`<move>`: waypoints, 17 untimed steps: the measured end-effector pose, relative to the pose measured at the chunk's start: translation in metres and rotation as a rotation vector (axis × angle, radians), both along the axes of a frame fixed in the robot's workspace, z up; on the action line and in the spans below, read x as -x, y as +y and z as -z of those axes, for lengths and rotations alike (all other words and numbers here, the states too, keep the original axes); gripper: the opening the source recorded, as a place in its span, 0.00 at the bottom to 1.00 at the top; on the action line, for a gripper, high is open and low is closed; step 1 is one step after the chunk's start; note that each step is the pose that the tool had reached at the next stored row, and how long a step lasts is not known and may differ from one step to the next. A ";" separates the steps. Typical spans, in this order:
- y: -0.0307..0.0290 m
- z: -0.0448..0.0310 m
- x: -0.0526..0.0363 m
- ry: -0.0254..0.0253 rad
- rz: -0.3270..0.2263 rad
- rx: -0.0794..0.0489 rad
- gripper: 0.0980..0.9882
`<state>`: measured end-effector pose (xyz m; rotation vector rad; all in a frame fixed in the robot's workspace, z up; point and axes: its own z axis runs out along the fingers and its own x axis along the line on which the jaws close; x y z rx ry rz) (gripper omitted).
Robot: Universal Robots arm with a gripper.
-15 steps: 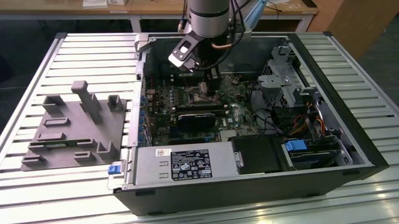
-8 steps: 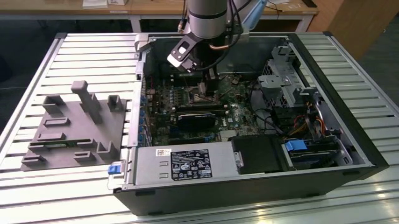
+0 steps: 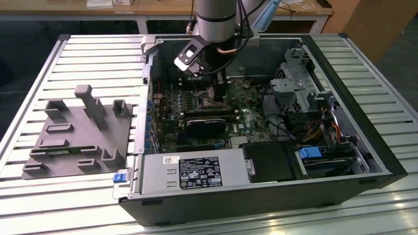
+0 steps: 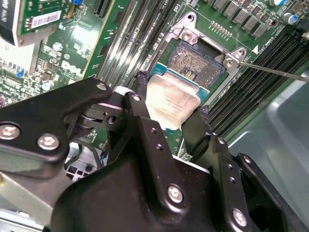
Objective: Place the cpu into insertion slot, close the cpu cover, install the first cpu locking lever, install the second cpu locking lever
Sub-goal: 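Place the cpu into insertion slot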
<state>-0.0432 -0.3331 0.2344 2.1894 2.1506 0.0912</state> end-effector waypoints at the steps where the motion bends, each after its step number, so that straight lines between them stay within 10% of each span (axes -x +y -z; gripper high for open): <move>1: 0.0005 0.0011 0.0001 0.0000 0.000 0.000 0.49; 17: 0.0077 0.0125 0.0037 0.0000 0.000 0.000 0.49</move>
